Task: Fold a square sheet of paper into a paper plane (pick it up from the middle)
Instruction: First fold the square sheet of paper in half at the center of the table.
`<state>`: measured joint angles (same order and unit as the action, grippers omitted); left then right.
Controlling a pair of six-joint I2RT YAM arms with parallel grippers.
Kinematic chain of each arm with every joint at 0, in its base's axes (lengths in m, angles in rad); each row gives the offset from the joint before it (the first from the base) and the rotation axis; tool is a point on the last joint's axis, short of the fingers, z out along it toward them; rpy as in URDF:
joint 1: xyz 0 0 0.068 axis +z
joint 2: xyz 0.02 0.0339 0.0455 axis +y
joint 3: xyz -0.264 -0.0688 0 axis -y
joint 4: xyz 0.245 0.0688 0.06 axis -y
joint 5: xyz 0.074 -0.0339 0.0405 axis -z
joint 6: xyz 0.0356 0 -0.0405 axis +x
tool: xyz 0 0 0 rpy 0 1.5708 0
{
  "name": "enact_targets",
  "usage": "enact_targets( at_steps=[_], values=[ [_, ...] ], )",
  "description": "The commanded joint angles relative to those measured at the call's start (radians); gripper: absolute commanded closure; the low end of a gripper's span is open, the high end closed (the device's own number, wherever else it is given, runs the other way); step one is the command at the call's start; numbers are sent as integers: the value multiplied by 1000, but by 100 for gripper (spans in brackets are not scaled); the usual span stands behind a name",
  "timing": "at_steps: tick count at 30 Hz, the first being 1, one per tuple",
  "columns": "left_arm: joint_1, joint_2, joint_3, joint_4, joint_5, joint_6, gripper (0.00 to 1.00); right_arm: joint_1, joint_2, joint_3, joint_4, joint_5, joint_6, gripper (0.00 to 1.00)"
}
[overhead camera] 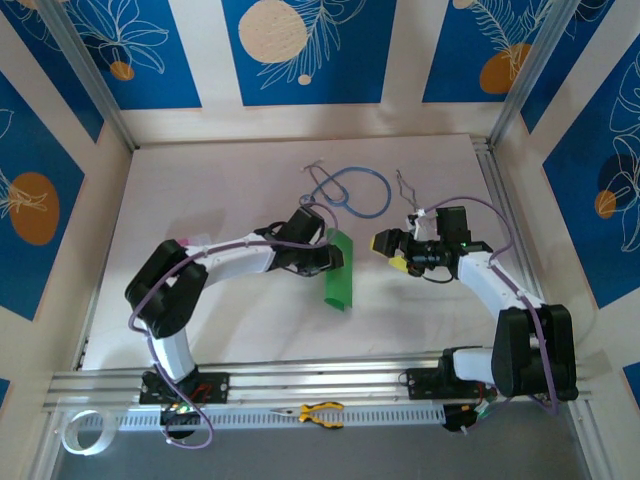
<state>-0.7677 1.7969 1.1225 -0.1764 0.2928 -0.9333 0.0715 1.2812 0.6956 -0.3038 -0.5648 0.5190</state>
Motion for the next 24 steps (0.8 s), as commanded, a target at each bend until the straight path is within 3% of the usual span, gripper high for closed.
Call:
enact_targets(
  at_steps=[1, 8, 18, 24],
  values=[
    [8, 5, -25, 12, 19, -20, 59, 6, 16, 37, -48, -38, -24, 1],
    [13, -10, -113, 85, 11, 2, 58, 39, 24, 10, -30, -68, 8, 1],
    [30, 7, -156, 142, 22, 56, 57, 123, -10, -1, -16, 91, 128, 1],
    [33, 18, -159, 134, -2, 54, 53, 135, -13, -13, 3, 106, 182, 1]
  ],
)
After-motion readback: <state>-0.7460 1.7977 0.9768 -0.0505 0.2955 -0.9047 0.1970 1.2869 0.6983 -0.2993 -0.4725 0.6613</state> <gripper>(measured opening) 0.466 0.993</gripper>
